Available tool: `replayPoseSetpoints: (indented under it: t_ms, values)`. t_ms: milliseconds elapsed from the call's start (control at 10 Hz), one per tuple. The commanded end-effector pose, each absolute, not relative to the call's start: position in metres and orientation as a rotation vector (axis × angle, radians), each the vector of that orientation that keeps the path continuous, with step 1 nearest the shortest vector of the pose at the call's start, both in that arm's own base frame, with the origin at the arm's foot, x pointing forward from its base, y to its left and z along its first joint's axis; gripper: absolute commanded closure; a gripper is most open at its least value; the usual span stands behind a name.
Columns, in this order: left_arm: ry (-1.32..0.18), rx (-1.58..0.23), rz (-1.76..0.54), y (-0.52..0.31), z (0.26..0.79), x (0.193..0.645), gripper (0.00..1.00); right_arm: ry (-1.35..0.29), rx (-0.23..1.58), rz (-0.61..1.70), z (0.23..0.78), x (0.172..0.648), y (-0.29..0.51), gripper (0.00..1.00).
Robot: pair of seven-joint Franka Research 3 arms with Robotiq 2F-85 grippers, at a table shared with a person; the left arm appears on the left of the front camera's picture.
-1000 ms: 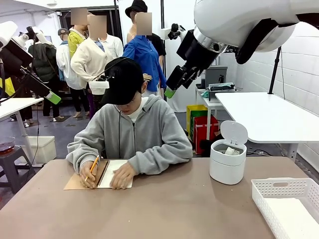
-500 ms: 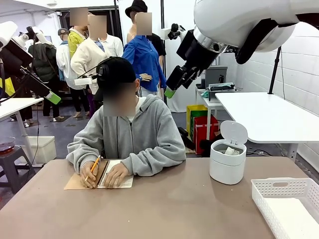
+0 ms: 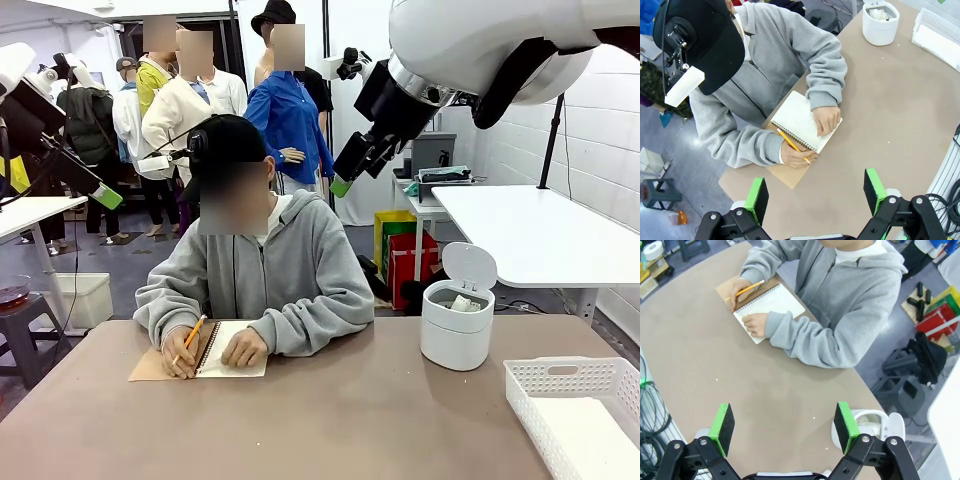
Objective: Sort the paper based on its condition.
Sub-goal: If a person hands you a paper, place it in the Organizing basket , and if it's crumpled, put it in the Trash can.
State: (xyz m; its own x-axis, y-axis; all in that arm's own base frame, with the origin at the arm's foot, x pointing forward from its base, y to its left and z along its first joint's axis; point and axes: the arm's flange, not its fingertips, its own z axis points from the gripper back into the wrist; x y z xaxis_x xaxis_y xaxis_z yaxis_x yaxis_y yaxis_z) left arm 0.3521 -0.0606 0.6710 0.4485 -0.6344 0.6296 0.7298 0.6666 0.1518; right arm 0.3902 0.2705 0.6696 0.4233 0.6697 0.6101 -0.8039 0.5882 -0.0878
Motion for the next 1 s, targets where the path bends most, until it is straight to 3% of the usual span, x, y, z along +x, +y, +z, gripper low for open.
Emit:
replayPoseSetpoints:
  t_ms: [0,900]
  values:
    - [-0.723,-0.147,-0.844,-0.0604,0.671,0.3527,0.0,-0.65,0.244,0.924,0.6702,0.3896,0.2704,0.0]
    - [-0.723,-0.147,-0.844,-0.0604,0.671,0.3527,0.0,-0.65,0.244,0.924,0.6702,0.3896,0.2704,0.0]
